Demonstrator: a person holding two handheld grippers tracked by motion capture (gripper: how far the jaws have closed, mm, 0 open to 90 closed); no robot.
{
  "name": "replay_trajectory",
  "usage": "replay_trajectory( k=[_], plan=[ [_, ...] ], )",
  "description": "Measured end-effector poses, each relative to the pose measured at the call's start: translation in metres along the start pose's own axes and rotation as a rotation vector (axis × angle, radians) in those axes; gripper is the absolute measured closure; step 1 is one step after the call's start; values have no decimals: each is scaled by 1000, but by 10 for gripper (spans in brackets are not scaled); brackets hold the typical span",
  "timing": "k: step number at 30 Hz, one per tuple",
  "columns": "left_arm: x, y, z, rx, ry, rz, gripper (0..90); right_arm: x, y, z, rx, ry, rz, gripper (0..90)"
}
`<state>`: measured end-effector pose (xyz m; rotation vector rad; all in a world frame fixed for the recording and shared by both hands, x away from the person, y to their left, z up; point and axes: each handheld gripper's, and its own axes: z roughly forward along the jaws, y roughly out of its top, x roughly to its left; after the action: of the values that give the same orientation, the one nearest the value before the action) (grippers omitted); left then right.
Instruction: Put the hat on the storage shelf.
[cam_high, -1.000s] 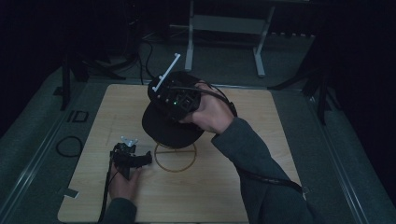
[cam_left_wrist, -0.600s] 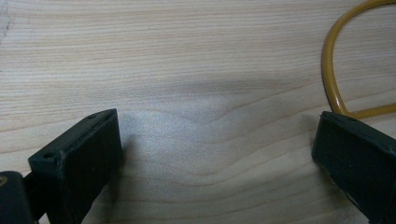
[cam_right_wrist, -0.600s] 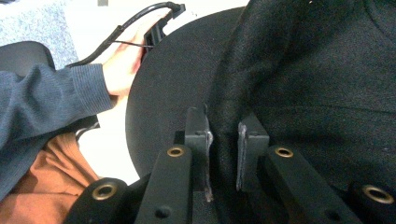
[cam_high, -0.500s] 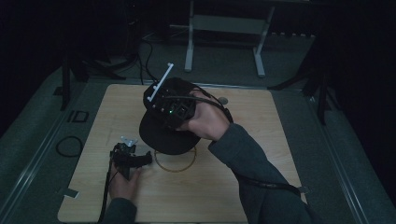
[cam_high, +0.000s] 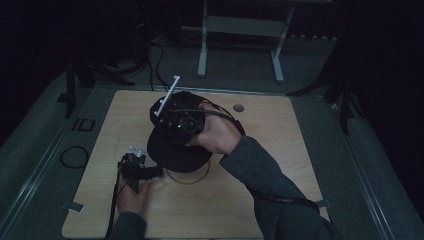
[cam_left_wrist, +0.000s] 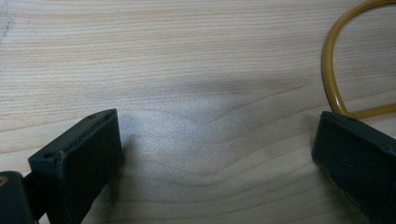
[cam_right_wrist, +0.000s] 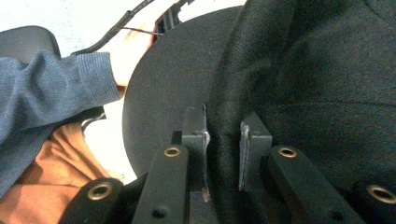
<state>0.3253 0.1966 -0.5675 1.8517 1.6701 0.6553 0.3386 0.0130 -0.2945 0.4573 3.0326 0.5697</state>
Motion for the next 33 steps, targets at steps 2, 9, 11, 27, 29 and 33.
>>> replay_trajectory(
  k=[2,9,11,27,29,33],
  plan=[
    [0,0,0,0,0,0,12,-1,0,2,1,8,5,768],
    [0,0,0,1,-1,0,12,0,1,5,20,7,-5,776],
    [0,0,0,1,-1,0,12,1,1,6,27,3,-11,775],
    [0,0,0,1,0,0,12,-3,0,17,49,47,-10,650],
    [0,0,0,-1,1,-1,12,-5,-1,18,42,57,-4,639],
    [0,0,0,-3,1,-5,12,-7,-2,17,35,73,3,606]
  ],
)
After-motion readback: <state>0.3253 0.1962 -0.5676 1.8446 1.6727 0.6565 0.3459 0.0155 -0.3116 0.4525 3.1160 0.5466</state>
